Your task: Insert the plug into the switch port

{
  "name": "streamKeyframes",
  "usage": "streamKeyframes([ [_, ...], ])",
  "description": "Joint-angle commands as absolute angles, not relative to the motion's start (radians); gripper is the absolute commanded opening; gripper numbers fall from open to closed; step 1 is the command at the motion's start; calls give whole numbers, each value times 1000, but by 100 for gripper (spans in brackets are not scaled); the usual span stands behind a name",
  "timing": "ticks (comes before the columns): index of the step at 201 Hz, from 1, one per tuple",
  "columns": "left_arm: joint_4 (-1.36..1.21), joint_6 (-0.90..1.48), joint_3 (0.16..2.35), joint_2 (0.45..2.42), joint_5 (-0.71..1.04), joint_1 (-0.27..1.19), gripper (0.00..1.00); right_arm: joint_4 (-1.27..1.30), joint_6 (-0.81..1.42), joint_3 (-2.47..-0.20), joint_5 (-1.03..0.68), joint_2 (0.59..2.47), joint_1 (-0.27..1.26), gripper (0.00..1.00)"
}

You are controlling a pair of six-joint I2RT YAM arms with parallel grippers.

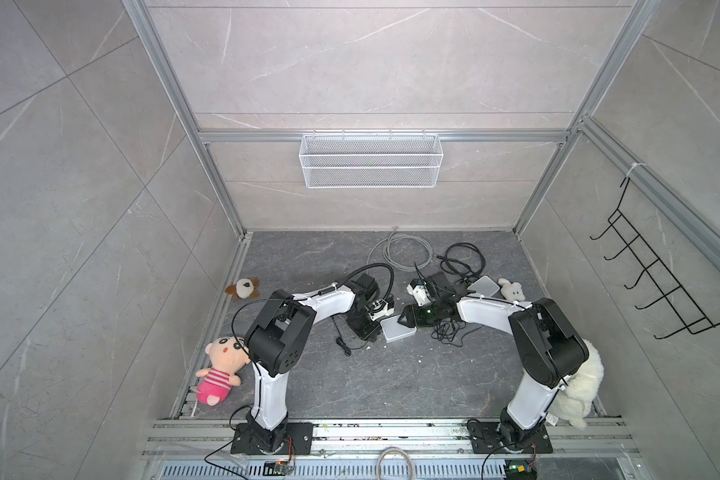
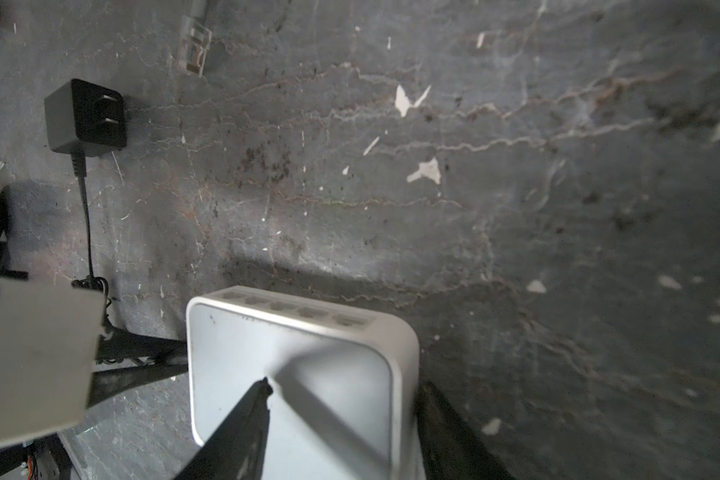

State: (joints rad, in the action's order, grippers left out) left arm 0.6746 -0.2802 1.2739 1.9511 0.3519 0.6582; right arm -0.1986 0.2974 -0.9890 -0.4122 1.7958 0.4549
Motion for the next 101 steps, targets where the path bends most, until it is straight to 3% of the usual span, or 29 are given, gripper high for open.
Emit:
streamKeyframes([
  [1, 673, -270, 1263, 1916, 390, 673, 10, -228, 283, -1015, -413, 1820, 453, 58],
  [101, 629, -234, 1190, 1852, 414, 676, 10, -265, 276, -1022, -393, 1845, 453, 54],
])
